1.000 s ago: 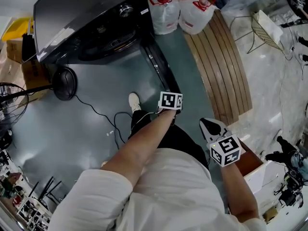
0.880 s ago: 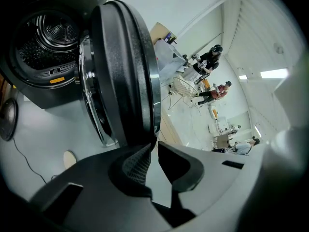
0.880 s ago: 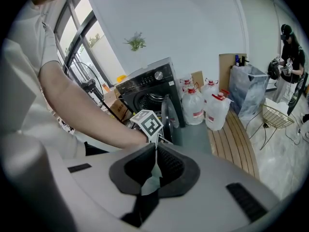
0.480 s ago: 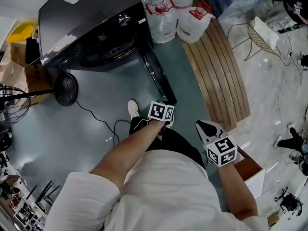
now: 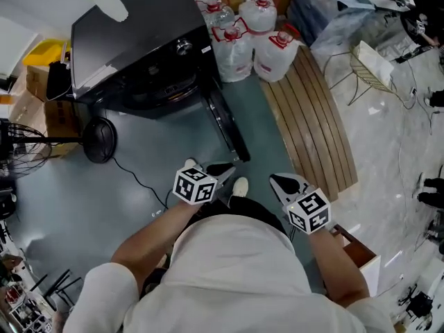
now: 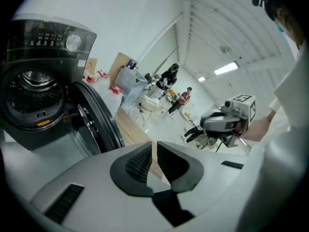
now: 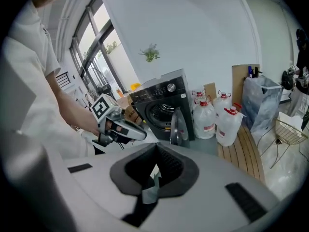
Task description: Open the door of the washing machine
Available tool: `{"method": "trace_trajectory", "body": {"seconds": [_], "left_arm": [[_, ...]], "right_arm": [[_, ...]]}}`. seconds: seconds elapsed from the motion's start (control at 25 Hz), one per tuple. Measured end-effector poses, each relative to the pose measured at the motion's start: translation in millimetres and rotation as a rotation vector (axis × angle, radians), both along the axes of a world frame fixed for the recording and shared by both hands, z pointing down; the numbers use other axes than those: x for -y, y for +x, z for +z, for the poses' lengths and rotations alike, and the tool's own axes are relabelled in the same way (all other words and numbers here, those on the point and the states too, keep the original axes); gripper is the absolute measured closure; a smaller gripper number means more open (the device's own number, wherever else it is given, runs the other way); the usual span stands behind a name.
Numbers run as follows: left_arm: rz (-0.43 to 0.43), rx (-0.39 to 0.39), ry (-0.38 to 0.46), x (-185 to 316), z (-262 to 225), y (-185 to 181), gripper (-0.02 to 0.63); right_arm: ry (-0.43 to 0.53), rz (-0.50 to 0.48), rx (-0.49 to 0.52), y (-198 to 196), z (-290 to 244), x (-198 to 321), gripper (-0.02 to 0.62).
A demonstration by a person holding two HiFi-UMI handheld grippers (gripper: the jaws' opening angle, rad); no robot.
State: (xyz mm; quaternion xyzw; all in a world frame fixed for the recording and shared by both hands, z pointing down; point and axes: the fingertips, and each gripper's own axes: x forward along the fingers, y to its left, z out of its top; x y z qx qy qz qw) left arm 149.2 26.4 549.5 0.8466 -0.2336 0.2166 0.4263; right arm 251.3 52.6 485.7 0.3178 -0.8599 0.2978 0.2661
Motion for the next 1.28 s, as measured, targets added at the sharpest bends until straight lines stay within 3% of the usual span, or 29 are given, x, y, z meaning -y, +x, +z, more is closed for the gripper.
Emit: {"method": "trace_trajectory", "body": {"seconds": [0.28, 0.64, 1.28], "left_arm": [[0.001, -0.021, 0.186, -17.5, -86.9, -25.6, 0.582], [-0.014, -0.062, 0.301, -58.7, -144.3, -40.7, 0.588], [-0.113, -0.076, 0.316, -67.4, -151.3, -56.7, 0.588]], "right_arm": [[0.067, -0.077, 0.05, -19.2, -27.8, -3.4, 0.586], [0.13, -0.152, 0.093, -45.3, -57.9, -23.4, 0.588], [0.169, -0.213, 0.097, -62.9, -70.2, -36.8, 0.588]]}}
